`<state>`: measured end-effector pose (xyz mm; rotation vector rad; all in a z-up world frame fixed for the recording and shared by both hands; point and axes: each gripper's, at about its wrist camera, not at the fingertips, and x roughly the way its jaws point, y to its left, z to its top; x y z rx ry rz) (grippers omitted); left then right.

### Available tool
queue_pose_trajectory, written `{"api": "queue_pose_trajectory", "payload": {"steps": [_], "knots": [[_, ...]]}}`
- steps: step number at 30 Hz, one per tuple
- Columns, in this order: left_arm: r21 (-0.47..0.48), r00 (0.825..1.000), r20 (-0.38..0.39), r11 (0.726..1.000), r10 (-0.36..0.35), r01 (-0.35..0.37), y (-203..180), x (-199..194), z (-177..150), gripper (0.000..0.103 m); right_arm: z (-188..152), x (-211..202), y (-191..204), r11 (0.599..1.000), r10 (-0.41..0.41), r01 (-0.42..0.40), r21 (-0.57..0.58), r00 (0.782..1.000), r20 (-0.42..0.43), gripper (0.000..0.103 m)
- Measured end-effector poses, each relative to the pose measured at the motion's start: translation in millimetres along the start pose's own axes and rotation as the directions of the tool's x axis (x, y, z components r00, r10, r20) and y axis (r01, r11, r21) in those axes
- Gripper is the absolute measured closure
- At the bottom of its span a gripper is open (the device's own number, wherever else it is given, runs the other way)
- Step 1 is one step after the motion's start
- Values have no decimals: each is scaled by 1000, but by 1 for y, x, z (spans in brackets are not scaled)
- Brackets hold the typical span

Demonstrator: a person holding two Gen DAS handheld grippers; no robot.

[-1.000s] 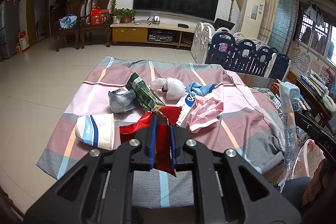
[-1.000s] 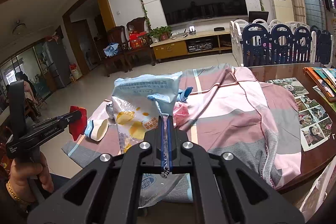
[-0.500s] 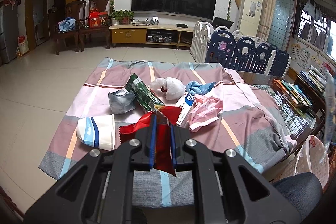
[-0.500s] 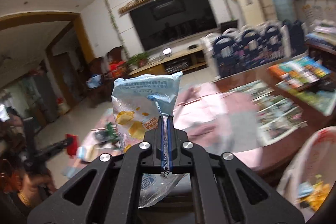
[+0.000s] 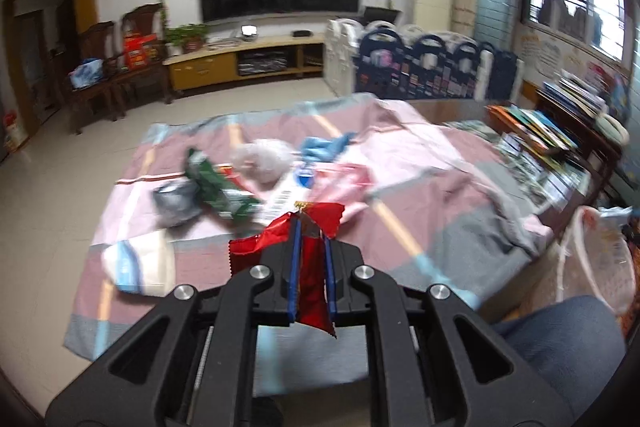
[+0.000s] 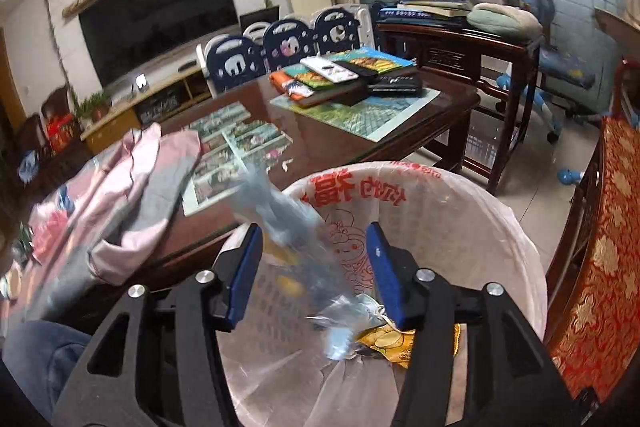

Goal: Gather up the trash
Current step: 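Move the left tool over the wastebasket and release the red wrapper, then bring both tools back above the table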

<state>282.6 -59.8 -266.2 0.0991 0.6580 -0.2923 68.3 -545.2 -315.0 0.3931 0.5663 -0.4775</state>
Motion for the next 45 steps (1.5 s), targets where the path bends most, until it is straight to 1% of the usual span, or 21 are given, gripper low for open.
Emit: {"api": "queue_pose_trajectory", "payload": {"steps": [2, 5, 8, 11, 12, 13, 14, 15, 16, 19, 21, 23, 24, 27, 30, 32, 34, 38, 40, 42, 45], "knots": [[42, 996, -11, 995, -91, 91, -44, 0, 10, 92, 5, -25, -1, 999, 5, -9, 44, 997, 81, 32], [155, 969, -42, 957, -244, 247, -138, -2, 24, 92, 17, -51, -2, 998, 32, -42, 55, 986, 162, 21], [255, 909, -124, 873, -397, 416, -240, -2, 30, 91, 36, -67, -8, 996, 39, -53, 73, 983, 180, 18], [306, 830, -228, 771, -509, 558, -333, 1, 24, 91, 59, -97, -32, 982, 20, -67, 175, 966, 256, 18], [314, 796, -273, 732, -541, 605, -366, 4, 21, 89, 64, -108, -39, 974, 24, -86, 211, 959, 281, 18], [309, 774, -306, 711, -555, 632, -383, 7, 18, 75, 66, -117, -44, 967, 30, -104, 231, 953, 300, 18], [296, 750, -354, 693, -559, 657, -402, 13, 13, 36, 70, -124, -46, 963, 33, -116, 244, 948, 318, 18], [286, 747, -385, 699, -543, 656, -418, 19, 7, 19, 72, -131, -47, 961, 32, -122, 250, 942, 335, 18], [288, 759, -376, 711, -532, 641, -422, 20, 5, 10, 73, -138, -45, 961, 33, -127, 246, 935, 352, 18], [281, 795, -333, 751, -507, 597, -405, 20, 5, 10, 69, -138, -31, 968, 68, -148, 204, 933, 353, 18], [241, 822, -285, 793, -493, 560, -370, 18, 12, 10, 61, -129, -13, 970, 108, -173, 170, 935, 338, 18], [217, 864, -206, 839, -460, 499, -321, 10, 21, 8, 52, -119, 7, 968, 155, -207, 141, 938, 310, 18], [211, 895, -147, 871, -421, 444, -288, 1, 25, 8, 45, -109, 26, 964, 199, -239, 120, 940, 276, 18], [181, 958, -2, 942, -288, 283, -207, -24, 37, 5, 30, -95, 79, 945, 309, -324, 35, 924, 224, 18], [105, 989, 105, 990, -107, 96, -120, -52, 33, 4, 17, -87, 158, 887, 461, -443, -135, 870, 175, 18], [45, 992, 125, 999, 4, -10, -72, -65, 27, 3, 9, -85, 205, 832, 540, -504, -232, 831, 130, 18], [-12, 984, 129, 992, 124, -123, -29, -76, 14, 3, 4, -87, 250, 786, 578, -522, -331, 811, 94, 18], [-59, 956, 180, 973, 231, -224, 16, -89, -11, 3, 9, -91, 294, 744, 626, -557, -369, 775, 93, 18], [-86, 947, 198, 967, 253, -240, 28, -91, -25, 3, 0, -88, 307, 736, 624, -542, -406, 775, 97, 17], [-122, 948, 194, 965, 251, -230, 35, -93, -26, 3, -9, -72, 322, 741, 570, -502, -445, 821, 22, 16], [-107, 950, 170, 963, 262, -247, 31, -87, -27, 3, -7, -68, 331, 739, 569, -507, -444, 822, 9, 16]]}}
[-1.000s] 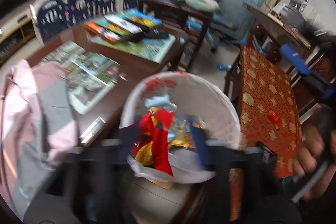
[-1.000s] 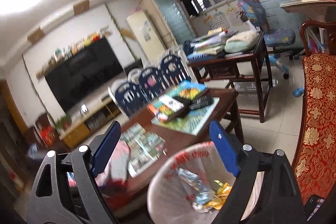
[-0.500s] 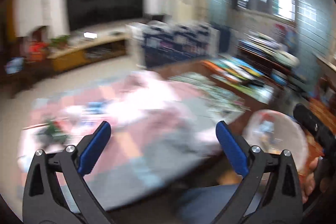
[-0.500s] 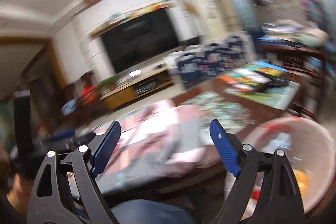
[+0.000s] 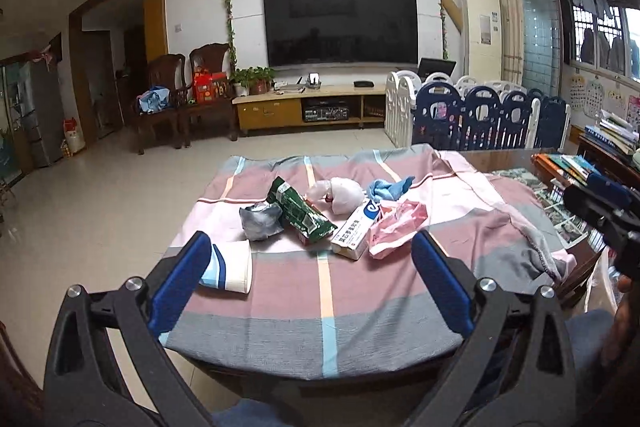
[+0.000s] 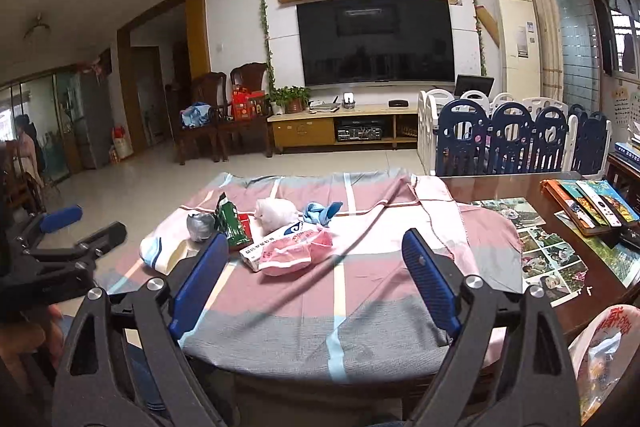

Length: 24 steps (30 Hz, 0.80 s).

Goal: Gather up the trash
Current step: 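Bring both tools back above the table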

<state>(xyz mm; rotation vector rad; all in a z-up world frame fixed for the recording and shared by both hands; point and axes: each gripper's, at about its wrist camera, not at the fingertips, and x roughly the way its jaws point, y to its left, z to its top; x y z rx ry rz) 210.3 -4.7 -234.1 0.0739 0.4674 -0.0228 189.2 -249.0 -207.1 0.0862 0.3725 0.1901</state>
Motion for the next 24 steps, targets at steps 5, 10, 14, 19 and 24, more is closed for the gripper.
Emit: {"api": "queue_pose_trajectory", "payload": {"steps": [5, 10, 14, 19, 24], "knots": [[47, 1000, -4, 999, 2, -2, -14, 2, -3, 3, -5, 2, -6, 1000, -6, 6, 11, 1000, -28, 15], [23, 1000, -6, 1000, -6, 6, -10, 2, -4, 3, -8, 6, -7, 1000, -1, 2, 29, 1000, -31, 15], [-12, 1000, -13, 1000, -11, 11, -1, 4, -3, 3, -9, 7, -6, 999, -3, 5, 34, 999, -41, 15], [-41, 1000, -18, 999, -17, 16, 5, 5, -4, 3, -10, 7, -5, 999, -6, 7, 35, 999, -43, 15], [-39, 1000, -18, 999, -16, 15, 4, 5, -5, 3, -11, 9, -6, 999, -4, 6, 38, 999, -47, 15]]}}
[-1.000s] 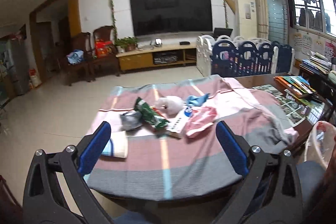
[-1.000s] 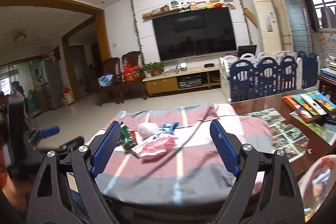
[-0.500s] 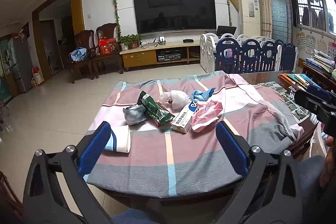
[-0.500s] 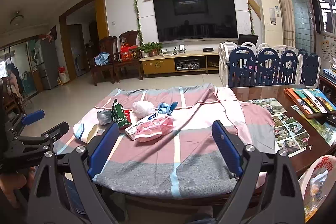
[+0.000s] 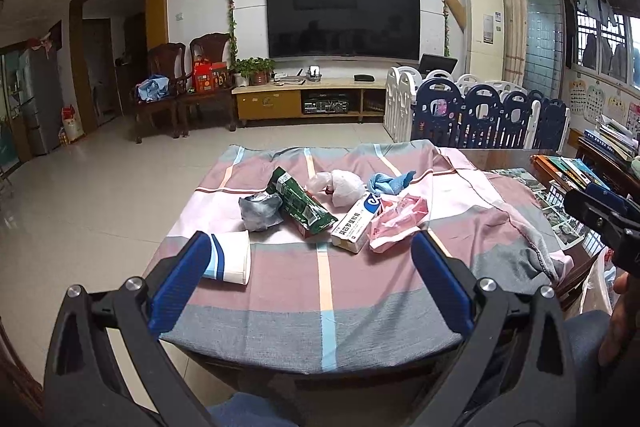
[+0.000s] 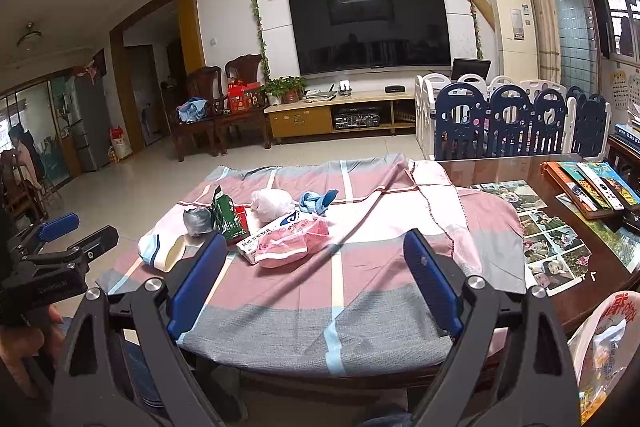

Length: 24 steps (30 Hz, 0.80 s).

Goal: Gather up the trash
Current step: 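Bring both tools back above the table, then grasp the green snack bag with the left tool while the right tool grasps the blue cloth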

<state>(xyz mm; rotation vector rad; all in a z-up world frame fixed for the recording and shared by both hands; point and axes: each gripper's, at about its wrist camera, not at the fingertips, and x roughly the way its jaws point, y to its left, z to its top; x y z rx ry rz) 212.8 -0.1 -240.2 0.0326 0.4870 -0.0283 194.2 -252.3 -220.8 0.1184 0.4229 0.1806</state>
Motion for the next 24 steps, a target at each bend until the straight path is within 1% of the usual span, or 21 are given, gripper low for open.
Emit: {"api": "queue_pose_trajectory", "payload": {"steps": [11, 15, 18, 19, 21, 23, 24], "knots": [[-14, 1000, -7, 1000, 4, -4, 5, 0, -1, 3, -3, 2, -1, 1000, -2, 2, 7, 1000, -4, 15], [-38, 998, -59, 999, 23, -25, 11, 17, 5, 3, -2, 11, 1, 1000, -4, 4, 11, 1000, -27, 15], [-68, 995, -101, 997, 20, -27, 14, 47, 14, 3, 3, 27, -7, 995, 32, -29, 96, 999, -36, 15], [-70, 993, -116, 997, 19, -28, 13, 59, 17, 3, 5, 36, -12, 990, 36, -34, 137, 999, -19, 15], [-85, 989, -149, 996, 4, -16, 11, 89, 24, 3, 8, 52, -17, 984, 30, -29, 176, 1000, 0, 15], [-117, 981, -190, 993, -23, 0, 9, 121, 28, 3, 12, 83, -21, 978, 39, -31, 205, 999, -38, 15], [-124, 978, -209, 992, -23, -3, 9, 133, 30, 3, 13, 105, -23, 974, 42, -24, 224, 996, -77, 15]]}}
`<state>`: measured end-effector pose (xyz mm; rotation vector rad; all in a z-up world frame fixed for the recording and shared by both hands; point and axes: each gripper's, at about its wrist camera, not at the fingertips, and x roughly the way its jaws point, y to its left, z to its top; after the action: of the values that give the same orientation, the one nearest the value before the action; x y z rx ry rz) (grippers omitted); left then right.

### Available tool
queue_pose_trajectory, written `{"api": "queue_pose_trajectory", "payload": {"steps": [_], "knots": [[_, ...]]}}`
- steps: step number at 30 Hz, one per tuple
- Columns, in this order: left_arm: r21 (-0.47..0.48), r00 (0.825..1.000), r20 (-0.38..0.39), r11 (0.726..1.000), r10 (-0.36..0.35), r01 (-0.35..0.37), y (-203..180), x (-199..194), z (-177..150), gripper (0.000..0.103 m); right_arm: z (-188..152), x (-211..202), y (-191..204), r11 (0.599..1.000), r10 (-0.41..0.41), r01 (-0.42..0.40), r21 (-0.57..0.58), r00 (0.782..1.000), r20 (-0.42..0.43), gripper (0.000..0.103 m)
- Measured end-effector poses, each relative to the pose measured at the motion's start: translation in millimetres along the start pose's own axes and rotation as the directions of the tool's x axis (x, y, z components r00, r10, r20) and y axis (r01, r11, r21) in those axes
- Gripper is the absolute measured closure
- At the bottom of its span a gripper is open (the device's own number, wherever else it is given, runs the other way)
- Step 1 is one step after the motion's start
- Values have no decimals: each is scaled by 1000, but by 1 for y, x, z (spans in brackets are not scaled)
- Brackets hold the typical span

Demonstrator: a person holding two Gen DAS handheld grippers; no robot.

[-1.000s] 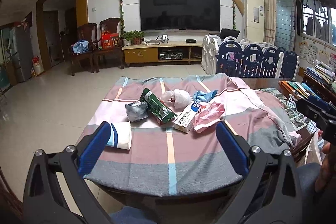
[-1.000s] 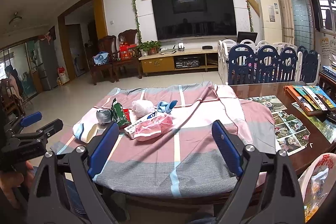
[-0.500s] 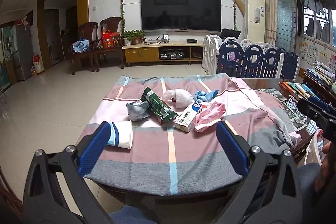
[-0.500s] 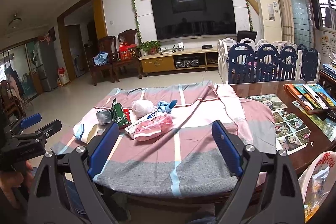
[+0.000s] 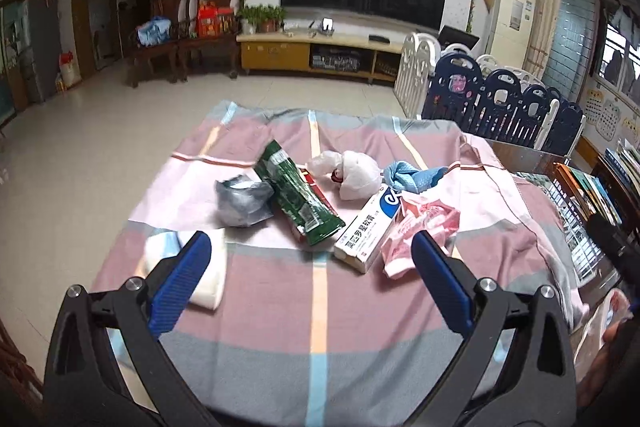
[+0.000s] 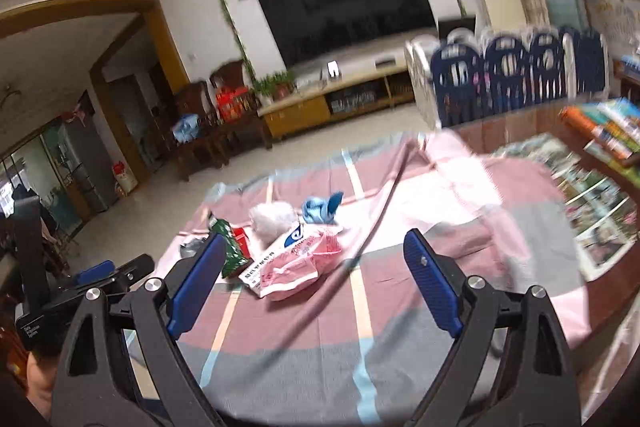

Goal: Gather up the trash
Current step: 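Grasp the green snack bag with the left tool while the right tool grasps the blue cloth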

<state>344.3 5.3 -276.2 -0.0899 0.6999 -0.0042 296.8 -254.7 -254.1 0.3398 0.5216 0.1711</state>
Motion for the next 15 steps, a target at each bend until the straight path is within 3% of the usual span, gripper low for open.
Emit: {"api": "queue_pose_trajectory", "payload": {"steps": [4, 9, 11, 15], "knots": [[-46, 996, -75, 998, 43, -47, 1, 54, 15, 3, 12, 56, -9, 996, 15, -9, 85, 997, -82, 15], [-35, 987, -140, 995, 85, -91, -1, 111, 27, 3, 33, 123, -12, 996, 27, -17, 90, 993, -111, 15], [-27, 981, -162, 994, 102, -108, -1, 129, 28, 3, 35, 157, -24, 991, 40, -19, 135, 987, -155, 24], [-72, 968, -237, 992, 82, -101, 9, 161, 29, 4, 38, 207, -33, 982, 72, -23, 188, 964, -256, 30]]}}
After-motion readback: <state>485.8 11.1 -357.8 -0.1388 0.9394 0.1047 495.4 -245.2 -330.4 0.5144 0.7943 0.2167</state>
